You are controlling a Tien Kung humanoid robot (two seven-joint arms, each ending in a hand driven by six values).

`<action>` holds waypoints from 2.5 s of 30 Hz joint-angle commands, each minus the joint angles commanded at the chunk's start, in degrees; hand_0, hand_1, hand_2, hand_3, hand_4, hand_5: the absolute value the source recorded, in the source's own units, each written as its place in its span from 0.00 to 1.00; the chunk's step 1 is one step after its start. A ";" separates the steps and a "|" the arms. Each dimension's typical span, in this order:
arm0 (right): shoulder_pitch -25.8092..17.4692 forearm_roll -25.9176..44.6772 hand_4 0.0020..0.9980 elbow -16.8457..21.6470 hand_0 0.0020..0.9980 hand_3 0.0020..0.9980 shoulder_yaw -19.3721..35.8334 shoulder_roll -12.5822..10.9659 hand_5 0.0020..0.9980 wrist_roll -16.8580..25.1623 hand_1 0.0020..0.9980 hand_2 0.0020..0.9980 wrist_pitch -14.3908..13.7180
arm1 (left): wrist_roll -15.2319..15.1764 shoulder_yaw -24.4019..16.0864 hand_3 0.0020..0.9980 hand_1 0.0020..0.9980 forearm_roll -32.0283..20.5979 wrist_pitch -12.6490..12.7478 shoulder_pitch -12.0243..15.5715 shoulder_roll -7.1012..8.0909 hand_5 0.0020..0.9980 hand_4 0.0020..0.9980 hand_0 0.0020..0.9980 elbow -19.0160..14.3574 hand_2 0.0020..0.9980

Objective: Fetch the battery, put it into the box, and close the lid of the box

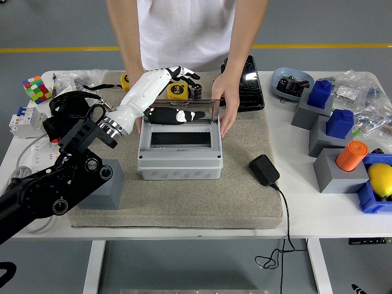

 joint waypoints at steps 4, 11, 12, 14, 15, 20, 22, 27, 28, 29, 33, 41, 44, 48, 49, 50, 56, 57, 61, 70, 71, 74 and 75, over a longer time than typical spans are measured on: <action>0.00 0.06 1.00 0.00 0.68 0.58 -0.08 -0.03 0.48 0.08 0.68 0.68 0.02 | 1.64 0.06 0.84 0.84 0.54 -1.26 0.67 0.23 0.93 1.00 0.79 0.20 0.83; -0.05 -0.23 1.00 0.00 0.68 0.58 0.37 -0.14 0.48 -0.01 0.68 0.68 0.08 | 2.69 0.81 0.82 0.82 0.87 -1.77 2.37 1.51 0.94 1.00 0.77 -1.98 0.81; -0.07 -0.25 1.00 0.00 0.68 0.58 0.41 -0.15 0.48 -0.01 0.68 0.68 0.10 | 2.81 0.96 0.82 0.82 0.91 -1.81 2.62 1.72 0.94 1.00 0.77 -2.34 0.81; -0.08 -0.31 1.00 0.00 0.68 0.58 0.46 -0.16 0.48 -0.02 0.68 0.68 0.13 | 3.00 1.17 0.82 0.82 0.91 -1.90 2.92 1.96 0.94 1.00 0.77 -2.70 0.81; -0.08 -0.34 1.00 0.00 0.68 0.58 0.49 -0.15 0.48 0.00 0.68 0.68 0.13 | 3.25 1.33 0.81 0.80 0.99 -1.98 3.15 2.14 0.93 1.00 0.74 -3.00 0.79; 0.01 -0.22 1.00 0.00 0.68 0.58 0.29 -0.10 0.48 0.21 0.68 0.68 0.14 | 3.91 1.95 0.81 0.80 1.12 -2.23 3.97 2.78 0.93 1.00 0.74 -4.10 0.79; 0.02 -0.08 1.00 0.00 0.68 0.58 0.17 -0.10 0.48 0.33 0.68 0.68 0.14 | 4.09 2.11 0.80 0.79 1.18 -2.31 4.37 3.09 0.93 1.00 0.73 -4.71 0.78; -0.06 -0.38 1.00 0.00 0.68 0.58 0.41 -0.17 0.48 0.19 0.68 0.68 0.16 | 4.81 2.23 0.79 0.78 1.06 -2.61 5.83 4.39 0.92 1.00 0.72 -7.63 0.76; -0.06 -0.39 1.00 0.00 0.68 0.58 0.43 -0.20 0.48 0.16 0.68 0.68 0.20 | 5.11 2.29 0.79 0.78 0.94 -2.76 6.13 4.71 0.92 1.00 0.72 -8.41 0.76; -0.07 -0.44 1.00 0.00 0.68 0.58 0.50 -0.22 0.48 0.14 0.68 0.68 0.20 | 5.33 2.37 0.79 0.78 0.79 -2.89 6.40 4.99 0.92 1.00 0.72 -9.04 0.76; -0.10 -0.57 1.00 0.00 0.68 0.58 0.75 -0.24 0.48 0.07 0.68 0.68 0.25 | 6.00 2.81 0.78 0.76 0.32 -3.28 7.71 6.34 0.93 1.00 0.70 -12.29 0.75; -0.06 -0.51 1.00 0.00 0.68 0.58 0.69 -0.17 0.48 0.27 0.68 0.68 0.29 | 6.66 3.38 0.78 0.75 -0.23 -3.70 9.55 7.49 0.93 1.00 0.70 -14.63 0.75; -0.08 -0.52 1.00 0.00 0.68 0.58 0.68 -0.17 0.48 0.30 0.68 0.68 0.29 | 6.73 3.61 0.78 0.75 -0.47 -3.79 9.91 7.67 0.93 1.00 0.70 -14.77 0.75; -0.12 -0.57 1.00 0.00 0.68 0.58 0.66 -0.17 0.48 0.30 0.68 0.68 0.28 | 6.83 3.97 0.78 0.74 -1.06 -3.92 10.36 7.89 0.92 1.00 0.68 -14.73 0.74; -0.12 -0.57 1.00 0.00 0.68 0.58 0.64 -0.17 0.48 0.30 0.68 0.68 0.29 | 6.83 4.04 0.78 0.74 -1.26 -3.96 10.46 7.94 0.92 1.00 0.68 -14.68 0.74; -0.10 -0.58 1.00 0.00 0.68 0.58 0.63 -0.18 0.48 0.31 0.68 0.68 0.29 | 6.85 4.09 0.78 0.74 -1.43 -4.00 10.50 7.98 0.92 1.00 0.68 -14.63 0.74; -0.06 -0.53 1.00 0.00 0.68 0.58 0.72 -0.18 0.48 0.34 0.68 0.68 0.25 | 6.71 4.13 0.77 0.74 -1.83 -4.11 10.71 8.23 0.92 1.00 0.68 -15.03 0.74; -0.06 -0.56 1.00 0.00 0.68 0.58 0.76 -0.20 0.48 0.32 0.68 0.68 0.23 | 6.47 3.86 0.77 0.73 -1.85 -3.99 10.80 8.29 0.91 1.00 0.68 -15.39 0.74; -0.06 -0.54 1.00 0.00 0.68 0.58 0.71 -0.22 0.48 0.31 0.68 0.68 0.18 | 5.81 2.52 0.77 0.73 -2.10 -3.69 11.16 8.35 0.91 1.00 0.68 -16.40 0.74; 0.10 -0.43 1.00 0.00 0.68 0.58 0.44 -0.27 0.48 0.33 0.68 0.68 0.10 | 2.92 -4.00 0.77 0.74 -4.11 -2.38 13.52 8.31 0.90 1.00 0.69 -17.39 0.74; 0.14 -0.37 1.00 0.00 0.68 0.58 0.32 -0.33 0.48 0.33 0.68 0.68 0.08 | 2.71 -5.62 0.77 0.74 -5.01 -2.39 14.20 8.20 0.90 1.00 0.69 -17.39 0.74; 0.41 -0.45 1.00 0.00 0.68 0.58 0.27 -0.52 0.48 0.23 0.68 0.68 0.00 | 2.04 -9.84 0.77 0.74 -8.38 -2.51 15.77 7.63 0.90 1.00 0.69 -17.17 0.74; 0.48 -0.42 1.00 0.00 0.67 0.58 0.26 -0.57 0.48 0.24 0.68 0.68 -0.01 | 1.81 -11.34 0.76 0.73 -9.63 -2.54 16.26 7.41 0.89 1.00 0.69 -17.10 0.74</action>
